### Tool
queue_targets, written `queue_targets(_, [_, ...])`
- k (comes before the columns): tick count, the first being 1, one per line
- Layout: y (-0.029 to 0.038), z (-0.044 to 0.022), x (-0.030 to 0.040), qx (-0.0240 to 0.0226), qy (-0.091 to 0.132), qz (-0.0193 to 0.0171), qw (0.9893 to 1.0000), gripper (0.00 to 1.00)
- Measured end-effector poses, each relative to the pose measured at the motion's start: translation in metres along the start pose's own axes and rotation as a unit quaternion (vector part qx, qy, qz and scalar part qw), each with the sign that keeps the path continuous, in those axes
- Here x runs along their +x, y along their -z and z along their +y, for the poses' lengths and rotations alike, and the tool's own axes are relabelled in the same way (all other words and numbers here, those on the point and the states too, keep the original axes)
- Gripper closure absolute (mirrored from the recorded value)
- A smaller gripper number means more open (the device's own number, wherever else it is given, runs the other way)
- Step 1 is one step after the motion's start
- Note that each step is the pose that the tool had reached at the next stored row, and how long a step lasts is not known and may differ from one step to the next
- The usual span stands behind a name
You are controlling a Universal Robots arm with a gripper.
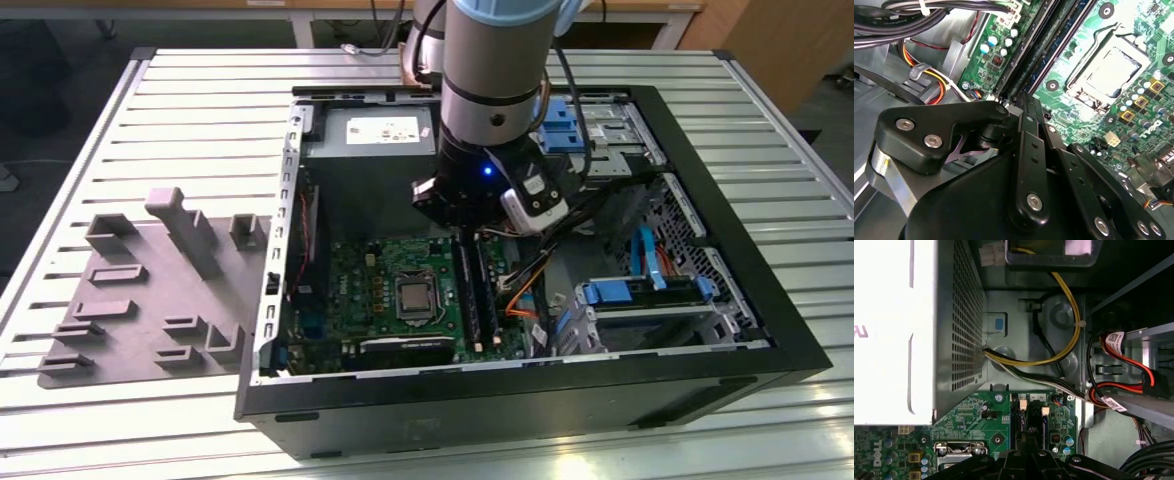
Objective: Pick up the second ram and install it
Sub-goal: 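Press down the second ram until it locks into place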
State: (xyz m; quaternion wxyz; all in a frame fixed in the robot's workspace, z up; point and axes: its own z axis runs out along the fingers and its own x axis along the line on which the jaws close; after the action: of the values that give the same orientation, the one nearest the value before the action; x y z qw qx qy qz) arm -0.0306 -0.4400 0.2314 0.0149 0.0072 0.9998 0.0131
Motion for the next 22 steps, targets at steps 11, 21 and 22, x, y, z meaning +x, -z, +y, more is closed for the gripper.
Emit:
queue_targets(11, [-0.0035, 0.0005, 0.0002, 0.0002, 0.0, 0.0001, 1.0, 0.89])
queue_targets(21, [-0.0061, 0.0005, 0.0002, 0.0, 0.0, 0.0, 1.0, 0.89])
queue_targets(22, [-0.0061, 0.0005, 0.0002, 0.0, 0.0, 0.0, 1.0, 0.89])
